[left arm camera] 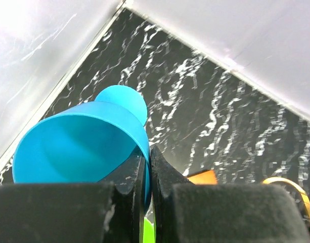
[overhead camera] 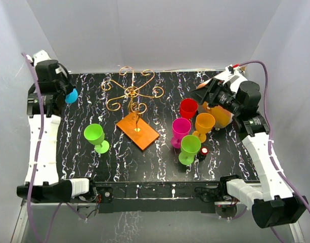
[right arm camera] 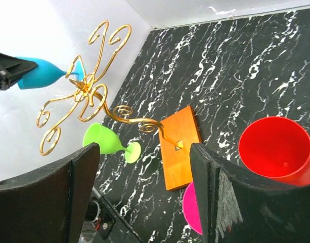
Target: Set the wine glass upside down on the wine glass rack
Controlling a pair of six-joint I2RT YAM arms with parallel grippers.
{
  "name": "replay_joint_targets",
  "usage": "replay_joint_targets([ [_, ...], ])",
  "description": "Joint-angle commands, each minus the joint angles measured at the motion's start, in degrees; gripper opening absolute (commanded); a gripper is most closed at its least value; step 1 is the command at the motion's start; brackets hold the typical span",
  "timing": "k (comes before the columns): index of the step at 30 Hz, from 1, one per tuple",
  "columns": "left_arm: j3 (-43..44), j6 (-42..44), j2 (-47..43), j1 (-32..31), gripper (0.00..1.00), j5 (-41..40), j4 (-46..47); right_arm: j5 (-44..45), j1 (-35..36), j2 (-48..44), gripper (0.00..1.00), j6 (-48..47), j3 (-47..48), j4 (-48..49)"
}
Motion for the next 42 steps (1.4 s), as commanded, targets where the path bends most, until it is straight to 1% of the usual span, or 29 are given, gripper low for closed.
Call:
replay_joint_targets([
  [1, 4.7, -0.5, -5.2, 0.3, 0.00, 6.6, 0.2, -1.8, 2.1, 1.1, 0.69, 7.5, 0.1, 9.8],
  [6, 7.4, -1.7, -9.5, 0.3, 0.00, 12.6, 5.5, 5.3, 11.0, 4.2, 0.66, 11.6, 2.3, 14.7],
  [10, 10.3, -3.2, -11.0, 0.3, 0.00, 20.4, 9.6, 8.2, 17.3, 6.9, 0.64, 16.9, 3.6, 22.4],
  [13, 8.6, -4.6, -12.9, 0.3, 0.00, 28.0, 15.9, 11.1, 21.5, 8.6, 0.64, 18.9, 5.6, 26.4],
  [16, 6.1, -7.6, -15.3, 0.3, 0.00, 31.5, 21.2, 13.2, 22.0, 9.6, 0.63, 19.3, 8.4, 27.3],
  [19, 1.6, -12.1, -17.6, 0.3, 0.00, 36.3, 28.3, 14.0, 22.3, 9.9, 0.63, 21.5, 8.8, 31.2],
  [23, -2.6, -20.4, -16.8, 0.3, 0.00, 45.8, 36.6, 15.7, 24.8, 10.7, 0.63, 26.5, 7.7, 38.2],
  [27, -8.7, -31.5, -15.4, 0.1, 0.00, 52.1, 49.7, 24.7, 28.9, 10.4, 0.61, 32.7, 4.9, 42.2],
  [30, -12.7, -39.5, -14.1, -0.1, 0.00, 54.4, 58.4, 30.5, 32.5, 10.8, 0.61, 36.8, 2.7, 47.8],
  [32, -14.9, -42.4, -13.8, -0.4, 0.00, 55.0, 62.6, 34.1, 35.3, 11.9, 0.61, 39.3, 3.3, 47.8],
  [36, -16.9, -42.2, -14.1, -1.1, 0.00, 53.9, 63.7, 39.4, 41.0, 14.9, 0.60, 42.3, 6.5, 46.6],
  [39, -17.9, -43.0, -14.0, -1.8, 0.00, 54.1, 65.1, 46.7, 45.0, 16.7, 0.58, 43.1, 9.1, 43.3],
  [42, -19.3, -44.5, -14.2, -2.6, 0.00, 54.7, 67.4, 54.9, 47.6, 18.0, 0.53, 44.1, 11.4, 39.4],
])
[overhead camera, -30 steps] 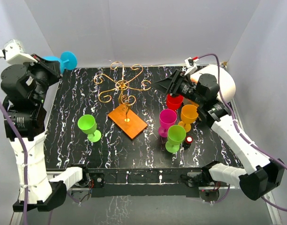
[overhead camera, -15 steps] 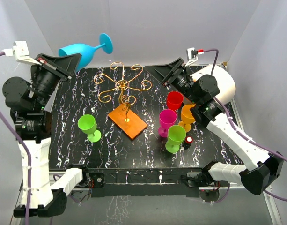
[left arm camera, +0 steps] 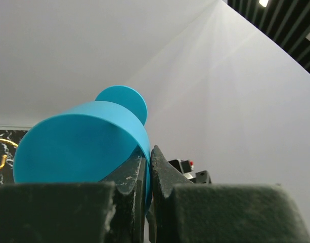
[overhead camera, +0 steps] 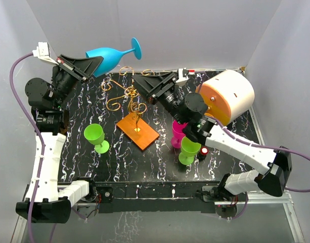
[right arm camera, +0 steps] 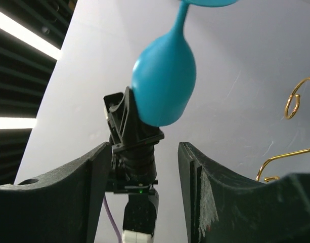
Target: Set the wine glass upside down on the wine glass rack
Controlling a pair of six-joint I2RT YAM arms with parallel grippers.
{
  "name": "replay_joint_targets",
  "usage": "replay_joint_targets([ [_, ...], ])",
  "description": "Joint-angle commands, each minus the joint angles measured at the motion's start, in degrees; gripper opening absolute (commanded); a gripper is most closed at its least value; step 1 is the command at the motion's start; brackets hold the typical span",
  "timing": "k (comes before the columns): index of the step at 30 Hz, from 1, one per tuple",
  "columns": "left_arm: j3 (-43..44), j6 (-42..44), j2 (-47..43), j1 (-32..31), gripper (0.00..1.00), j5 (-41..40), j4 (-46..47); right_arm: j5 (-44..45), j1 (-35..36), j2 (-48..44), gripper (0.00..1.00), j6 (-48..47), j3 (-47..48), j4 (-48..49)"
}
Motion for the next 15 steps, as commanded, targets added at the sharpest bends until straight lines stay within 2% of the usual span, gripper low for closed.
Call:
replay_joint_targets([
  [1, -0.8, -3.3, -2.2, -1.4, 0.00, 2.3, 7.8, 16.0, 3.7, 0.7, 0.52, 2.4, 6.0, -2.3],
  [6, -1.7, -3.8, -3.4, -1.9, 0.00, 2.8, 7.3, 22.7, 4.3, 3.3, 0.52, 1.1, 9.5, -2.4],
  [15, -2.1, -4.0, -4.6, -1.9, 0.00, 3.9, 7.0, 22.4, 4.4, 7.4, 0.50, 5.0, 13.4, -2.3],
])
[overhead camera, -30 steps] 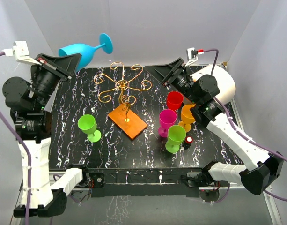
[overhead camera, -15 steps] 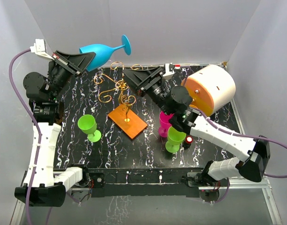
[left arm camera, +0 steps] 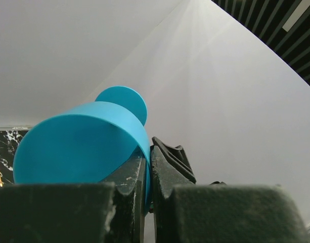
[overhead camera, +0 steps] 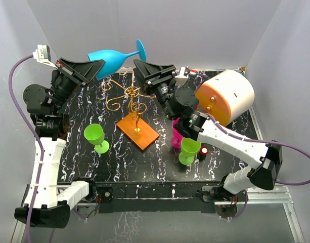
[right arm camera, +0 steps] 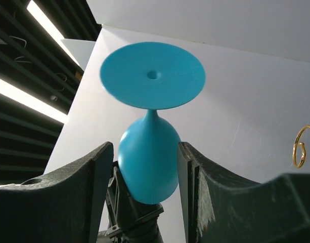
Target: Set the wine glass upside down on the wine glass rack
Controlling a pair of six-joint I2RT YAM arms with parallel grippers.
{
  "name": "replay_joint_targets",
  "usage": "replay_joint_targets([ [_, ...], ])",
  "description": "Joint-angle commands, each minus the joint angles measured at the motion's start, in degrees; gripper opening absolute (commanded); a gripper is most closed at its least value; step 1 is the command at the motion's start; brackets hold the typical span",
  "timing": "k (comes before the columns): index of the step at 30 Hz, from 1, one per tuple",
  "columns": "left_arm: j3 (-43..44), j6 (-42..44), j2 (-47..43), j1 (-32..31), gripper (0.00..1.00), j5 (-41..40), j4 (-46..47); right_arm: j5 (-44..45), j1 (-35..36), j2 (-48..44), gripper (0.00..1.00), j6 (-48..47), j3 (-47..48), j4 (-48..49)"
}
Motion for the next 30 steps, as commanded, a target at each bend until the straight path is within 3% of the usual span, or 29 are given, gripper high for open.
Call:
replay_joint_targets([
  [1, -0.2, -0.7, -1.7, -0.3, 0.00, 1.7, 2.7, 1.9, 0.2, 1.2, 0.50, 2.4, 3.7, 0.9],
  [12, -0.8, -0.8, -3.2, -0.3, 0.00, 2.2, 1.6, 1.8, 0.2, 5.9, 0.48, 4.1, 9.0, 1.4],
  [16, -1.1, -0.9, -3.4, -0.3, 0.00, 2.2, 1.5, 0.4, 0.2, 7.2, 0.32, 5.6, 10.4, 1.0],
  [30, -2.9, -1.8, -5.3, -0.3, 0.01, 2.4, 1.8, 0.6, 0.1, 8.5, 0.01, 3.9, 11.6, 4.3],
])
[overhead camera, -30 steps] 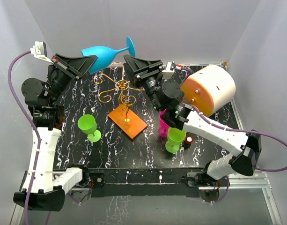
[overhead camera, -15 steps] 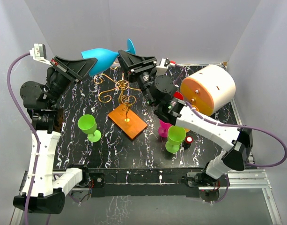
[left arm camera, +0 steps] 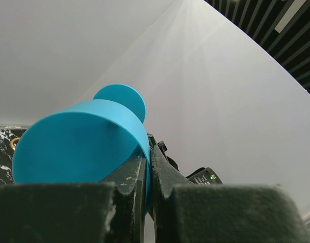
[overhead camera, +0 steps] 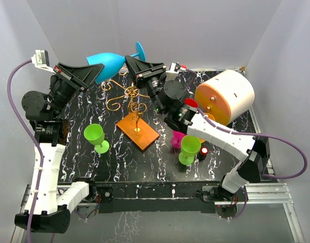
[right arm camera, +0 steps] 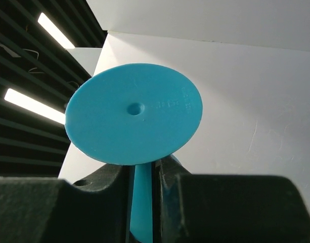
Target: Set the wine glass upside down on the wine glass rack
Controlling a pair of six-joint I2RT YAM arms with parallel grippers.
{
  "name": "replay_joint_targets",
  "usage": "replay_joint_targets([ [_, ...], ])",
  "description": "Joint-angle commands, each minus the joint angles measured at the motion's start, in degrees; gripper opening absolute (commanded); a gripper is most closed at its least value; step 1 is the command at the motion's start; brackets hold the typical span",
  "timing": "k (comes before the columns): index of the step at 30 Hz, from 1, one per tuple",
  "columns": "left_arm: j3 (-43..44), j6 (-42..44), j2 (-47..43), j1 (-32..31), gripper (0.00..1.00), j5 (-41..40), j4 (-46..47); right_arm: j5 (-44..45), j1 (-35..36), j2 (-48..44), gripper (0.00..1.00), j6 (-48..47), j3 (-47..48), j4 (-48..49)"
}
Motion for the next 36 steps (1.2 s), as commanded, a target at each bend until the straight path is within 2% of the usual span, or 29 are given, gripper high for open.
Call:
replay_joint_targets([
  [1, -0.4, 0.1, -2.6, -0.3, 0.01, 1.6, 0.8, 0.1, 0.3, 0.1, 0.00, -1.9, 3.1, 5.0],
  [2, -0.5, 0.2, -2.8, -0.3, 0.01, 1.6, 0.7, 0.2, 0.3, 0.1, 0.01, -2.0, 3.0, 5.4],
  [4, -0.8, 0.1, -3.0, -0.3, 0.00, 1.6, 0.8, 0.2, 0.3, 0.3, 0.18, -2.1, 3.2, 6.2],
  [5, -0.9, 0.0, -3.0, -0.3, 0.00, 1.7, 0.8, 0.1, 0.3, 0.5, 0.22, -2.1, 3.4, 6.4],
  [9, -1.1, -0.1, -3.0, -0.3, 0.00, 1.9, 0.7, -0.3, 0.3, 1.4, 0.19, -2.3, 4.5, 6.6],
  [12, -1.1, 0.1, -3.1, -0.4, 0.00, 1.7, 0.4, -0.7, 0.3, 1.5, 0.01, -2.9, 4.5, 7.2],
  [15, -0.9, 0.6, -3.1, -0.4, 0.01, 1.7, -0.3, -0.8, 0.3, 1.2, 0.00, -3.8, 3.6, 8.0],
  [16, -0.8, 1.0, -3.2, -0.3, 0.08, 1.7, -0.8, -0.6, 0.3, 0.9, 0.00, -4.7, 3.1, 8.6],
  [19, 0.6, 4.9, -3.9, -0.3, 0.46, 0.1, -6.5, 0.1, 0.2, -0.5, 0.00, -9.1, 1.5, 10.0],
  [22, 2.3, 12.0, -5.1, -0.3, 0.67, -0.9, -13.6, 0.4, 0.2, -4.0, 0.00, -14.5, -2.2, 13.7],
  [24, 3.1, 18.0, -6.5, -0.3, 0.73, 2.1, -14.9, -0.6, 0.2, -6.6, 0.00, -18.8, -4.1, 15.2],
  [27, 5.4, 28.4, -8.9, -0.3, 0.80, 4.7, -21.6, -7.5, 0.2, -9.7, 0.00, -27.3, -5.8, 15.1],
  [30, 8.5, 36.5, -10.6, -0.3, 0.86, 1.4, -31.2, -14.1, 0.2, -12.8, 0.00, -33.0, -7.9, 10.2],
  [36, 9.7, 46.2, -11.9, -0.3, 0.89, -1.3, -39.2, -17.6, 0.2, -19.6, 0.00, -44.0, -10.2, 2.4],
])
